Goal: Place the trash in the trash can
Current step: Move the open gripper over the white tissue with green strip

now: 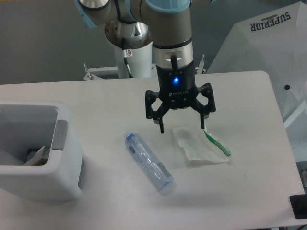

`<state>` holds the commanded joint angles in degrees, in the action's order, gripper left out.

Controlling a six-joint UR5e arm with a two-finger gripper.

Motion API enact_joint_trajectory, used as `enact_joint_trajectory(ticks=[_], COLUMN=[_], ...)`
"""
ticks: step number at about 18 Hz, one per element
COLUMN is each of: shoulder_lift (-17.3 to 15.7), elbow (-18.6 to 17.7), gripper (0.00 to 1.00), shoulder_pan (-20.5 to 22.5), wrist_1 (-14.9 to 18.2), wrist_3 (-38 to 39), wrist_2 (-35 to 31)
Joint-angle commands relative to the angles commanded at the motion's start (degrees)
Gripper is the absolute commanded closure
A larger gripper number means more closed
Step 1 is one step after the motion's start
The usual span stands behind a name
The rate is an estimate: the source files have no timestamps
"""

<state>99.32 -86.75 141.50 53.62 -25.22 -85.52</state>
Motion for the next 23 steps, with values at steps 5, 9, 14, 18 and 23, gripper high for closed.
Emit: enact_joint_trajectory(ticks=[5,9,14,18,23], shoulder_lift=[0.3,0.4,1.9,4.9,7.3], elbow=[-1.6,-4.1,-8.7,-10.3,-12.3], gripper=[0.00,0.00,0.00,0.00,0.00], shoulder_pan=[0.0,0.1,0.1,-0.1,2.5], wrist_1=[-0.4,-0.7,-4.9,-5.0,-5.0], wrist_3=[0.1,0.4,1.0,4.5,5.5], wrist_2=[-1.4,-1.2,-1.5,-1.6,-1.2])
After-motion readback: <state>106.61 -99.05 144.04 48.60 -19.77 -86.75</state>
